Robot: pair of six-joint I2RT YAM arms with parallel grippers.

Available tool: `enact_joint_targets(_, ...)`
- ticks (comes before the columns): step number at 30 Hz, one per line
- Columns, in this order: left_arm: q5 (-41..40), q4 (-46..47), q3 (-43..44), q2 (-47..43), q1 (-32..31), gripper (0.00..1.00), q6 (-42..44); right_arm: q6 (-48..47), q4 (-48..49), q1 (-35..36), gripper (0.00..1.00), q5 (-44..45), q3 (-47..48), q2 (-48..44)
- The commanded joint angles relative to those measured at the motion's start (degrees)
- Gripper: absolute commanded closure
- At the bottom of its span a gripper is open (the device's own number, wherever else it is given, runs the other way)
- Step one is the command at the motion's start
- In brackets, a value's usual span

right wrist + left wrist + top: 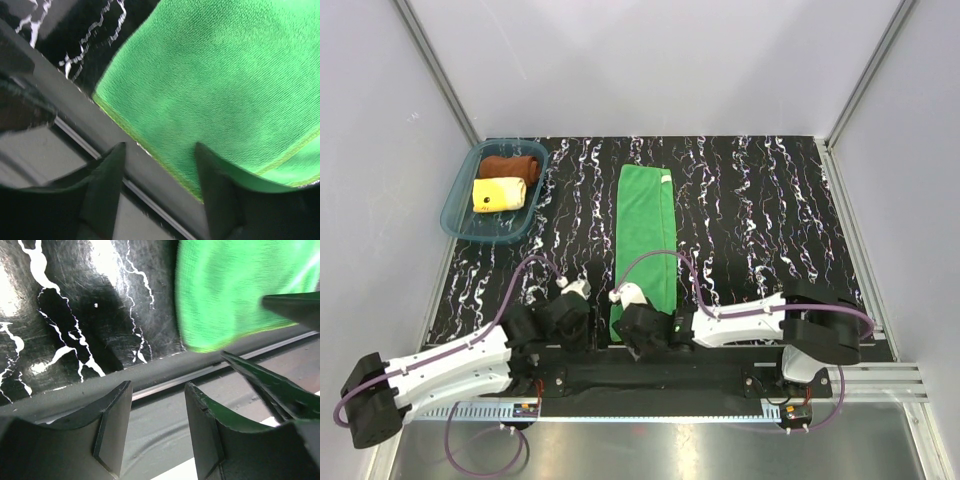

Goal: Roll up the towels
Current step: Fold the towel, then roll the towel

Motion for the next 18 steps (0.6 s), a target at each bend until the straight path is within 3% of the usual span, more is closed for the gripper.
enact_joint_targets(1,-1.4,-1.8,3.5,-1.7,0.0,0.49,-0.3,0.0,-0.7,0.4,0.43,-1.8,1.6,4.1)
enact_joint_targets(7,-2.0,-4.7,5.9,-4.5,0.0,0.49,-0.2,1.4,-3.8,0.8,0.57,0.2,5.1,8.5)
enact_joint_targets(9,-2.6,-6.7,7.9,-5.2,0.0,0.49,0.0,1.6,-5.9,1.5,0.57,0.7,6.5,10.7)
enact_joint_targets(13,-4.7,-13.6,14.1,-7.8,0.0,0.49,-0.1,1.5,-7.1,3.6,0.49,0.9,8.5,12.7)
enact_joint_targets(15,-7.3,-18.7,16.9,-10.2,0.1,0.48,-1.8,1.2,-6.8,3.7,0.40,0.6,8.5,12.9)
enact_joint_targets(18,-12.0,-24.4,22.3,-14.9,0.1,0.47,-3.7,1.0,-7.3,3.7,0.36,0.4,9.4,14.7)
